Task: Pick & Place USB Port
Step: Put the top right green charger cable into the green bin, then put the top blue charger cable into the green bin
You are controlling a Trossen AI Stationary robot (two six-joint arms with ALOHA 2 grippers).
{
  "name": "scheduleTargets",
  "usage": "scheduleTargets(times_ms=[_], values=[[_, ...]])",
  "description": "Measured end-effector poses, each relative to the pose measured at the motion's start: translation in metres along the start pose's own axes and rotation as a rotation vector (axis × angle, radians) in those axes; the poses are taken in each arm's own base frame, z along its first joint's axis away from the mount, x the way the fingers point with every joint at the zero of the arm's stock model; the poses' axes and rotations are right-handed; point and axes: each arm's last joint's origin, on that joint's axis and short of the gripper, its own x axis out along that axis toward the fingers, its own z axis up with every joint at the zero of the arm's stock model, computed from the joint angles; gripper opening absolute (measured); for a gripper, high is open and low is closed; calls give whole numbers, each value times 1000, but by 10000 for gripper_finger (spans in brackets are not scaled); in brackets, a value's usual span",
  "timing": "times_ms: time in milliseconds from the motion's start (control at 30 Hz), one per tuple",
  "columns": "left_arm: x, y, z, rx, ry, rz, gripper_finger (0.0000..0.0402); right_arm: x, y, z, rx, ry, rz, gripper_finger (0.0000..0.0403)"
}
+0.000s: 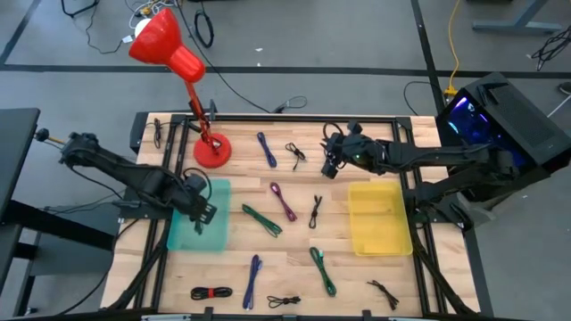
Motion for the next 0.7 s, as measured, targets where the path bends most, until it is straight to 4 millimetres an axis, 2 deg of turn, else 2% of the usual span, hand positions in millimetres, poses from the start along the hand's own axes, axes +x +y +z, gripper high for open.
scheduleTargets(times_ms=[167, 333, 700], values=[[14, 8, -5, -19, 7, 47, 35, 7, 4, -16, 0, 4, 0, 63], [19, 9, -5, 4, 2, 51, 54, 10, 6, -21, 6, -21, -1, 63], [26, 21, -5, 49, -71, 149, 162, 10, 8, -20, 20, -37, 59, 63]])
